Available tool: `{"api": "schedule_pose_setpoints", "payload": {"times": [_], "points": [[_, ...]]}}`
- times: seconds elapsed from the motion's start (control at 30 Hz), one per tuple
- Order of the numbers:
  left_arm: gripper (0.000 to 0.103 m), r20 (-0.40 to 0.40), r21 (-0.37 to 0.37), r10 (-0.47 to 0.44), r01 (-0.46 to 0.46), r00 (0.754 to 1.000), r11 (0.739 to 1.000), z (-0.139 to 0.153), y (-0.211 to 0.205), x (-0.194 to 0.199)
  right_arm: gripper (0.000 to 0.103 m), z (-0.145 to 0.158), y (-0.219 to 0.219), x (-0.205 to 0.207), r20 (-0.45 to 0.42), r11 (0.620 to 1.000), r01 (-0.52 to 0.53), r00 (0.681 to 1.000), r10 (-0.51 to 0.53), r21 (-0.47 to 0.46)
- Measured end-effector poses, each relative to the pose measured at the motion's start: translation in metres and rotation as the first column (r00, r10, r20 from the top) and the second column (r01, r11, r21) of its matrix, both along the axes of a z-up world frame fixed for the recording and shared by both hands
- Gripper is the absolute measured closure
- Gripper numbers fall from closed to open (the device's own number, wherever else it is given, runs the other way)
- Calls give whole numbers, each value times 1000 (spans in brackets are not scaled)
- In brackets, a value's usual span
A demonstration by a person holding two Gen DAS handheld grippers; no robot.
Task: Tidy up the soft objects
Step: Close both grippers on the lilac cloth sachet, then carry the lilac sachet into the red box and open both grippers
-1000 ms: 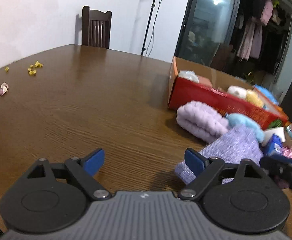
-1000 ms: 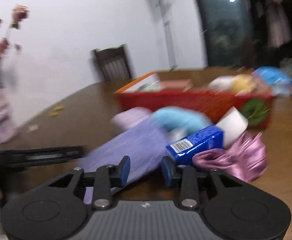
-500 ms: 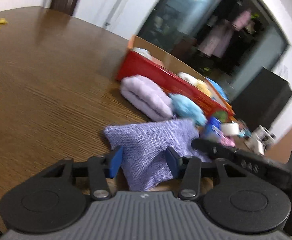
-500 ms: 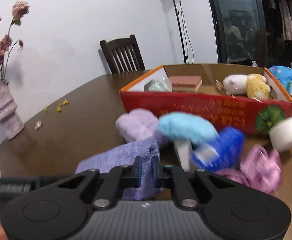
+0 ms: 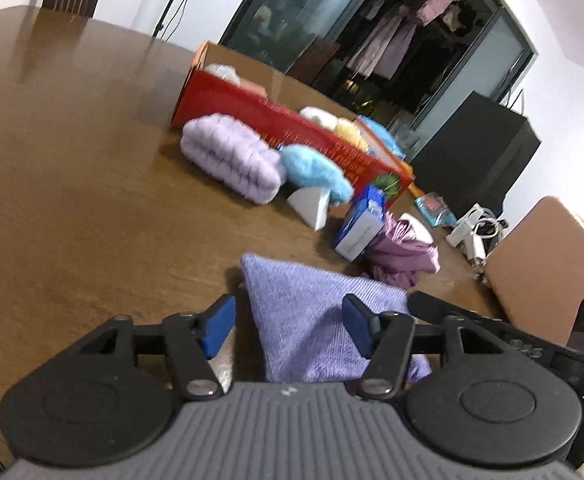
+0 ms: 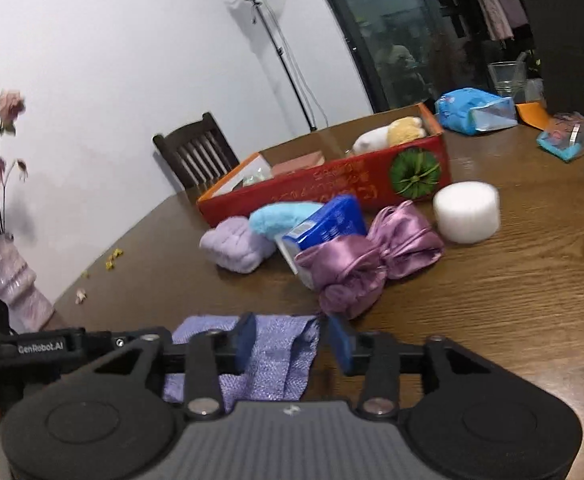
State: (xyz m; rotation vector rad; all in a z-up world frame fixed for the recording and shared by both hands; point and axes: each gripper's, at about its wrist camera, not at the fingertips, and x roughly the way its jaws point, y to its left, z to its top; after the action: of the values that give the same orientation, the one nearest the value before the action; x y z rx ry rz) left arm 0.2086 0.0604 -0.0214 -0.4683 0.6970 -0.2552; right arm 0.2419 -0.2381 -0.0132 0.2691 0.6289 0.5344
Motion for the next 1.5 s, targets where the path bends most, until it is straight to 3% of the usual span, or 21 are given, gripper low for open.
{"api": "schedule_pose_setpoints", "payload": {"times": [0.1,0.23,0.3,0.4,0.5,0.63,0.7,0.77,0.93,1.03,1.1,1.17,1.23,1.33,1.37,1.43,1.5], "points": [[57,-5,-23,-11,11,1000,1000,-4,-3,-3,60,-12,25,4,33,990,18,999,-13,-136],[63,-2,9,-22,22,1000,1000,-3,-6,-9,61,-18,46,0,81,961,-1,996,25,-277],[67,-9,2,-27,27,1000,1000,-6,-5,-9,66,-19,50,-4,106,949,-14,993,50,-314],[80,-12,-14,-47,47,999,999,-8,-7,-8,73,-18,52,-7,112,942,-42,990,84,-332],[88,5,0,-67,67,998,998,-6,-12,-9,89,-16,52,-8,110,946,-66,988,106,-318],[95,39,32,-83,82,996,996,2,-13,-6,98,-18,47,-8,98,963,-104,986,132,-249],[95,77,-2,-92,92,993,996,13,-7,1,100,-12,38,0,68,977,-118,989,131,-177],[95,138,-16,-99,102,986,995,30,-1,13,100,3,31,7,99,985,-110,987,124,-131],[95,269,11,-131,133,954,991,86,9,81,100,63,26,55,238,991,-96,964,116,-94],[95,255,40,-124,118,959,992,106,13,139,100,97,35,110,291,988,-100,948,131,-121],[95,207,57,-108,98,973,994,108,18,179,100,107,46,155,272,983,-110,951,148,-150],[95,136,97,-86,73,987,993,100,23,209,100,104,61,206,192,977,-137,967,168,-163],[94,75,197,-74,58,994,979,88,25,228,100,91,75,245,104,972,-175,976,192,-158],[90,13,343,-59,51,998,938,71,23,241,100,63,99,284,-21,961,-234,972,233,-151],[87,3,363,-63,57,998,930,68,24,242,100,54,107,293,-59,955,-248,969,241,-165],[71,28,392,-62,47,998,919,69,28,238,99,39,121,301,-106,945,-259,964,242,-200],[68,75,370,-53,22,996,929,76,38,233,99,29,130,307,-144,938,-273,959,246,-215]]}}
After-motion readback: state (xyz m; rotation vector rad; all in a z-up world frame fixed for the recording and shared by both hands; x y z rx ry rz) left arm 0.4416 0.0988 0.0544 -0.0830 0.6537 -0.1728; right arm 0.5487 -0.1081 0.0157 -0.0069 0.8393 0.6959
